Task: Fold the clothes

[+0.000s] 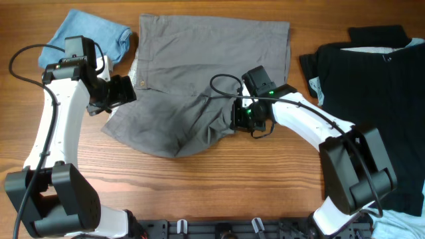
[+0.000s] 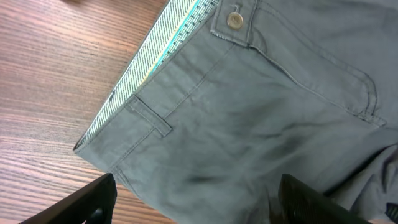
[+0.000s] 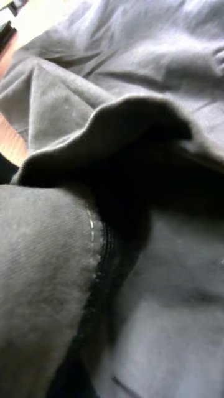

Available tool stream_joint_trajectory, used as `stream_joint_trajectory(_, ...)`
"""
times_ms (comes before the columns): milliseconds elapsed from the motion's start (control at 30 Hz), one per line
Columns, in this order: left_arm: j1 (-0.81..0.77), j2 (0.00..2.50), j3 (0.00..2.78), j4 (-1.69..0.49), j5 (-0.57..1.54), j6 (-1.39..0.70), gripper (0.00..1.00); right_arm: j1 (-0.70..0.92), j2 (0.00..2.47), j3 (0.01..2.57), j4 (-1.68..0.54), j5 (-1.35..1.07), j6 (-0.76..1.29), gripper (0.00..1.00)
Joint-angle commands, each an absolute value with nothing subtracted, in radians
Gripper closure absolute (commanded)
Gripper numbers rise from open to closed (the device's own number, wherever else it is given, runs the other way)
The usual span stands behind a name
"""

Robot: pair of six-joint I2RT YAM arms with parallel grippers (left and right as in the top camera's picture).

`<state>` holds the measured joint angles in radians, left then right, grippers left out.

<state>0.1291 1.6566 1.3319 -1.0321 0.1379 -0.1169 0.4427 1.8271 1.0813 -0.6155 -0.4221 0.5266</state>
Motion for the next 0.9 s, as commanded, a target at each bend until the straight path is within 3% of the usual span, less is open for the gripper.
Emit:
stream_joint_trajectory(0, 0.129, 1.633, 1.326, -1.042, 0.129, -0.112, 0.17, 0.433, 1.798, 1.083, -0.71, -0.442, 0.493, 0.96)
stream_joint_trajectory(400, 0.129, 1.633, 1.326, -1.126, 0.129, -0.113, 0.12, 0.215, 1.367, 1.124, -1.202, -0.231, 0.445, 0.96)
stream_joint_trajectory(867, 0.153, 1.633, 1.131, -1.132, 0.187, -0.278, 0.18, 0.208, 1.339, 1.118, -1.277, -0.228, 0.445, 0.96)
